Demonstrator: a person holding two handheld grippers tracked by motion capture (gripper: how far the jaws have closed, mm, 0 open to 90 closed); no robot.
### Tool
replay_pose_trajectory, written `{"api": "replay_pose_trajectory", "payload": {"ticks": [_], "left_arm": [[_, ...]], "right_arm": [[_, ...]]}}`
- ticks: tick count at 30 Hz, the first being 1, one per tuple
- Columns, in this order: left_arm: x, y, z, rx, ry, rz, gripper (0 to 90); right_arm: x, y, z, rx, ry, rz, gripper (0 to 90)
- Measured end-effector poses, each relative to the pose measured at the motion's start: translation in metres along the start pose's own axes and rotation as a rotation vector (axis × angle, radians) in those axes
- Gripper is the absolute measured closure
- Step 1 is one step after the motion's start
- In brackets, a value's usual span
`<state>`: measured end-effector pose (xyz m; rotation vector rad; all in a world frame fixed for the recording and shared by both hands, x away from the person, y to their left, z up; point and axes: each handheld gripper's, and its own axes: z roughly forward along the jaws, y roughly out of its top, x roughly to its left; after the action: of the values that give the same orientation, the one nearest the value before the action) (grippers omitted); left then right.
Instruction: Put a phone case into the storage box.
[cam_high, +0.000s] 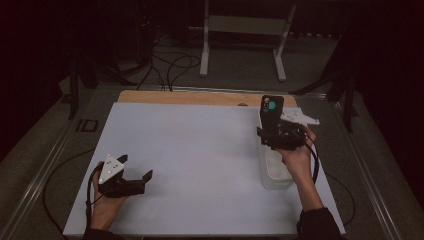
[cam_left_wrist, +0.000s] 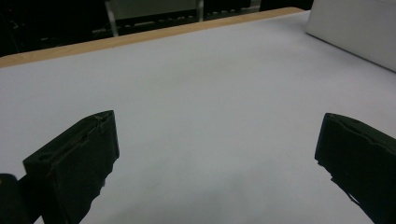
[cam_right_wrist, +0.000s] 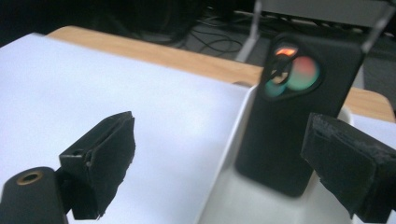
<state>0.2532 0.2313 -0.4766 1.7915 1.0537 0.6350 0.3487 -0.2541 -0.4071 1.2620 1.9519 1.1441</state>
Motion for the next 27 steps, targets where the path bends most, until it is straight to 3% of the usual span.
{"api": "replay_pose_trajectory", "payload": {"ticks": [4, 8, 10, 14, 23, 24, 27], "left_arm": [[0.002, -0.002, -0.006, -0.003, 0.007, 0.003, 0.0], [0.003, -0.003, -0.012, -0.015, 0.015, 0.001, 0.1], [0.004, -0.003, -0.014, -0.022, 0.019, -0.002, 0.1], [0.005, -0.004, -0.016, -0.026, 0.020, -0.004, 0.1], [0.006, -0.005, -0.021, -0.037, 0.017, -0.006, 0.0], [0.006, -0.005, -0.022, -0.040, 0.017, -0.006, 0.1], [0.006, -0.004, -0.023, -0.048, 0.015, -0.003, 0.0]], "right_arm": [[0.009, -0.026, -0.025, -0.026, 0.025, -0.013, 9.8], [0.013, -0.038, -0.043, -0.061, 0.040, -0.015, 9.8], [0.019, -0.046, -0.058, -0.080, 0.073, -0.019, 9.8], [0.024, -0.052, -0.064, -0.076, 0.071, -0.036, 9.8], [0.024, -0.081, -0.072, -0.100, 0.075, 0.006, 9.8], [0.020, -0.093, -0.074, -0.124, 0.085, 0.040, 9.8], [0.020, -0.103, -0.075, -0.122, 0.075, 0.038, 9.8]]}}
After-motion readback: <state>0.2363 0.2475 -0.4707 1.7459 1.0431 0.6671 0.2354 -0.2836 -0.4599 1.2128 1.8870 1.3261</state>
